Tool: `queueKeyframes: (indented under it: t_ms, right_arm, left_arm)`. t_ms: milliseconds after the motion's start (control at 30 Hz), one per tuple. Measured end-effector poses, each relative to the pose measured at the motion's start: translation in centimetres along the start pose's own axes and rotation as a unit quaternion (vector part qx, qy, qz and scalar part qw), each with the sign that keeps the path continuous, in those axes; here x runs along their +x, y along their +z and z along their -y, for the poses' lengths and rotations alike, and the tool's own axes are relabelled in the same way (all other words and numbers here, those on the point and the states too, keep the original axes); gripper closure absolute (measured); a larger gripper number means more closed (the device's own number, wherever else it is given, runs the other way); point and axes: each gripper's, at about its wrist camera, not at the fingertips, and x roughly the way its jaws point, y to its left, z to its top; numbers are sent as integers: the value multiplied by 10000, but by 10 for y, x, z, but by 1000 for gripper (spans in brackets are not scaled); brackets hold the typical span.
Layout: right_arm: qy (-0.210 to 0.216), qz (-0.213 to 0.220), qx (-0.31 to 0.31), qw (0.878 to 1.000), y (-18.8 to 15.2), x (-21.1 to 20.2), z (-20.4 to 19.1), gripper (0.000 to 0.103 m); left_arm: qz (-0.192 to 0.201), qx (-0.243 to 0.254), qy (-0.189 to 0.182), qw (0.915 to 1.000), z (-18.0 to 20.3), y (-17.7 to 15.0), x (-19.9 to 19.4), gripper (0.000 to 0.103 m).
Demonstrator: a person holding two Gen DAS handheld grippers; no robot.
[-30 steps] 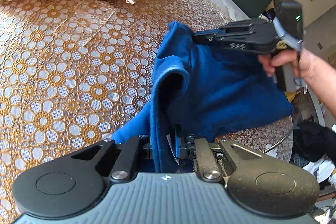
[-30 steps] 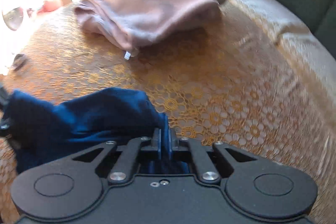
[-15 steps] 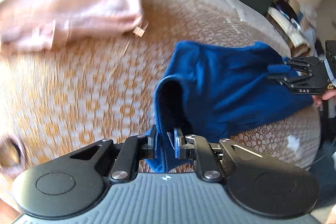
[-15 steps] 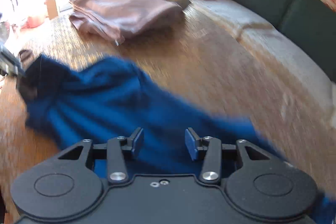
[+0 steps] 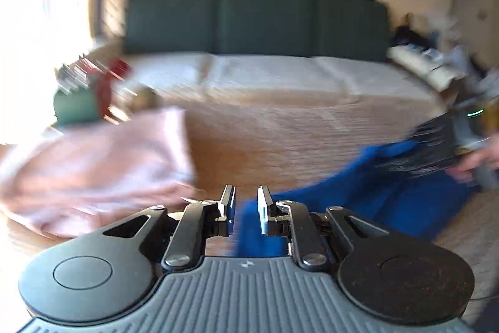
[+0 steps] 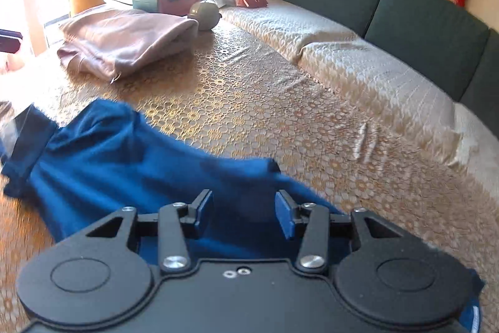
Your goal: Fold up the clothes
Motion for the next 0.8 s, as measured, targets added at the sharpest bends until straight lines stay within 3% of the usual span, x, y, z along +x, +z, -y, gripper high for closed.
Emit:
queueKeyframes:
  t_ms: [133,300,533,700,800]
  right_arm:
    - [-58,-340,294,9990,12,31,18,0]
    - [-257,-600,808,9946,17,60,42,0]
    - [-315,-819,1106,9900,5,83,54,0]
    - [-332,-722,1231,9892,-6,84,55,0]
    - [-390,-717,1292,9883,-7,80,55,0]
  left_arm:
    - [-553,70,-517,9971,11,-21,46,86]
    - [-1193,24,-842,9893,12,-54,82,86]
    - [-1395,-115,-1043,9846,-5,-80,85,86]
    - [-1425,-191,-1048,9840,-9,-86,81,86]
    - [-1442,35,-1008,9844,-6,-83,79,86]
